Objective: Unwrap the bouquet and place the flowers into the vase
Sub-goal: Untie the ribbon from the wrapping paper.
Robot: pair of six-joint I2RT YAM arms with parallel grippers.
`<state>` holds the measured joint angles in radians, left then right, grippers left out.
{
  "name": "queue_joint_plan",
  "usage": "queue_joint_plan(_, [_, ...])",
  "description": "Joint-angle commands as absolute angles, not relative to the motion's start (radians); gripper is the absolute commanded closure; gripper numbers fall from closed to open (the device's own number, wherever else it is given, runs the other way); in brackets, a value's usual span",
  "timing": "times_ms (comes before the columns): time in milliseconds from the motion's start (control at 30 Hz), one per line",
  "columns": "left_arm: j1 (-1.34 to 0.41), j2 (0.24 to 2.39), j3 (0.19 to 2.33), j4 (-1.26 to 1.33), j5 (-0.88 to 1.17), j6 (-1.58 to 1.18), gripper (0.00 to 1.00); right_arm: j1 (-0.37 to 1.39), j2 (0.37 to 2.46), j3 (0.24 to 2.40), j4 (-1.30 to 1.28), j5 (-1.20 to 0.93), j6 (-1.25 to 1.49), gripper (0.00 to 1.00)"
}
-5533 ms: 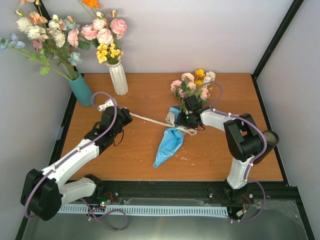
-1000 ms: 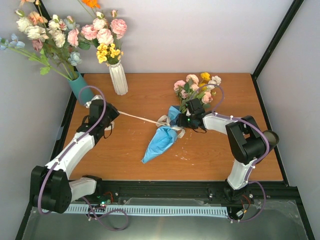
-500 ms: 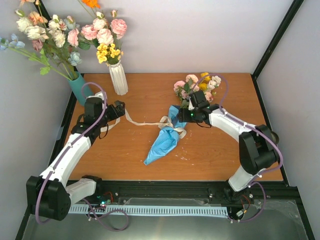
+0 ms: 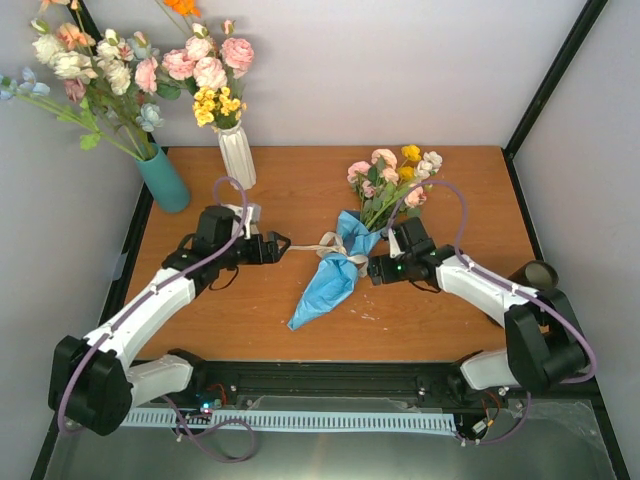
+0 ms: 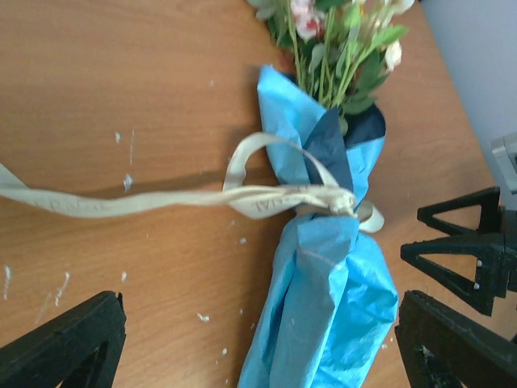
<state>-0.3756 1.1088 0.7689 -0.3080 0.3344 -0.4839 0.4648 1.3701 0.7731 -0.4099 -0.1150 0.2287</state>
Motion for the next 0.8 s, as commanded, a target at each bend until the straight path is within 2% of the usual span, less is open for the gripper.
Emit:
queue_joint_plan(0, [-0.397,1.149,0.75,-0.298,0.421,-0.444,0.09,0.486,1.405,0.766,-0.336,-0.096,0.161,0.12])
queue_joint_plan(333, [-0.456,1.249,0.733,-0.26,0.456,-0.437,0.1,0.506,1.576,0.835,-0.261,-0.057,0.084,0.16])
queue_joint_plan(600, [-0.459,1.272,0.716,-0.238,0.477,-0.424,0.11,0.513,1.63,0.843,-0.157,-0.13,-0.001,0.28])
queue_joint_plan(667, [-0.459,1.285,0.715,-0.231,0.486,-0.42,0.12,0.517,1.652,0.854,-0.157,-0.138,-0.015,0.34])
queue_joint_plan(767, [-0.459,1.3,0.716,-0.223,0.493,-0.421,0.13,0.517,1.673,0.867,-0.163,-0.153,-0.034,0.54])
